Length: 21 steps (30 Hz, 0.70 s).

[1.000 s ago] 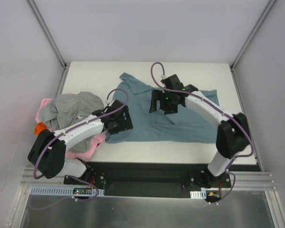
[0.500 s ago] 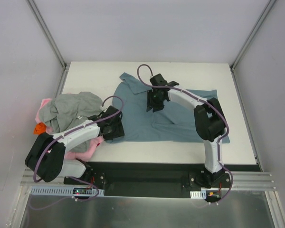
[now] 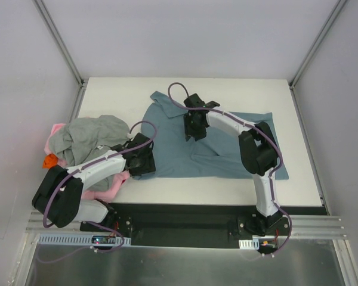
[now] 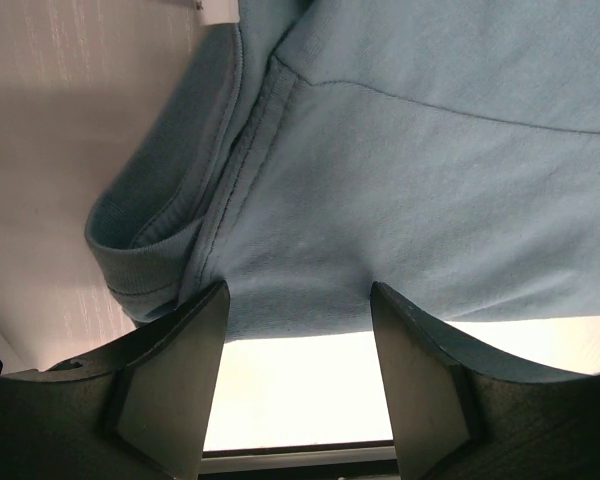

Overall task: Fold and stack the t-shirts
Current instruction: Fold the flattened tshirt in 1/3 of the way

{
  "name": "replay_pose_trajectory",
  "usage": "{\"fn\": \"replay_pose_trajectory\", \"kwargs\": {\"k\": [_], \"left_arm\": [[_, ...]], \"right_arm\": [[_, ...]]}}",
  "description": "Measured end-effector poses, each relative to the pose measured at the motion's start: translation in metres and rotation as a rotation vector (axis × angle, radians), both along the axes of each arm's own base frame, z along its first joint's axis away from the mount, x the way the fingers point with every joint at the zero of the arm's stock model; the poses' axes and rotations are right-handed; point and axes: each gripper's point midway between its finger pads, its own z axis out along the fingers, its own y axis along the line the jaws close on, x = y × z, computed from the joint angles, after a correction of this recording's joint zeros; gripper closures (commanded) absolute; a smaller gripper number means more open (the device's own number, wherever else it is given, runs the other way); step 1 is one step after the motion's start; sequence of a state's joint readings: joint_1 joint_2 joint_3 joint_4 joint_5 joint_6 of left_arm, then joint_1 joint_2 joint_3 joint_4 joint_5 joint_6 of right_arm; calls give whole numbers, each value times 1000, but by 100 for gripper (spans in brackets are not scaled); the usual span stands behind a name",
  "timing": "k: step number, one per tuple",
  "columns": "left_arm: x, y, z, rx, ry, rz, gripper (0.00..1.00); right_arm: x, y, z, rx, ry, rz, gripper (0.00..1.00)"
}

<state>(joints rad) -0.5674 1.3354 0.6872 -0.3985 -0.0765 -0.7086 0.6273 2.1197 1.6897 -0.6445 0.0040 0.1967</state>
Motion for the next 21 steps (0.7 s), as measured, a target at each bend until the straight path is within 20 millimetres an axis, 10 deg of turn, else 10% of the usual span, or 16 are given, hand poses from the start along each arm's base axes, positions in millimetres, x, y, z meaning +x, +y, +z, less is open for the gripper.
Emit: {"fn": "replay_pose_trajectory", "kwargs": {"k": [6,11,21], "left_arm": [[0,1,0,7,-4,-25,40],[4,-1,11,-6,-32,-60,39],[28,-1,52,-8,-153,-99,39]], "right_arm": [[5,1,-6,-22,-2,7,64],[3,1,-17,-41,16,19,98],[12,-12,-2,-102,-56,32,99]]}}
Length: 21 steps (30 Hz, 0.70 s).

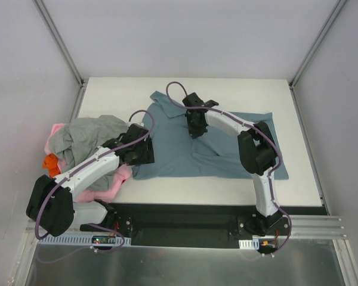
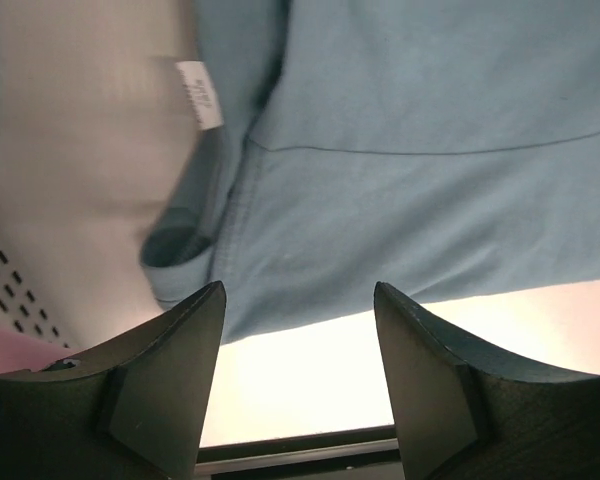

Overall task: Fold and stack the t-shirts
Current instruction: Fold the flattened tshirt in 1/3 of the way

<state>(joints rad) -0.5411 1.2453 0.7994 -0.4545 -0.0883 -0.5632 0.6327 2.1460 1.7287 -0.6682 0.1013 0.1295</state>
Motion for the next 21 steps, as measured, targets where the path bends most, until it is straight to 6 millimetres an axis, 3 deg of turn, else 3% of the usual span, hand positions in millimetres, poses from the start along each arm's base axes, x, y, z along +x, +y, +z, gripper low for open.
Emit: {"fn": "replay_pose_trajectory", "kwargs": {"k": [4,10,12,14,16,19,21], "left_arm": [[5,11,-7,28,27,26,41],[8,18,-25,68,88,32,46],[7,18,-32,80,108,25,50],[6,18,-39,90,130,17,64],[5,19,-43,100,146,13,65],[5,19,-45,103,151,11,66],[6,18,-45,102,146,10,79]], "right_arm": [[6,-2,16,5,-41,5,99],[9,-7,16,9,-35,-5,98],[8,-6,16,12,-30,-4,92],[7,-6,16,17,-25,-4,82],[7,-5,16,20,-22,-3,71],[6,-5,16,22,-18,-1,66],[5,-5,15,25,-13,2,63]]}}
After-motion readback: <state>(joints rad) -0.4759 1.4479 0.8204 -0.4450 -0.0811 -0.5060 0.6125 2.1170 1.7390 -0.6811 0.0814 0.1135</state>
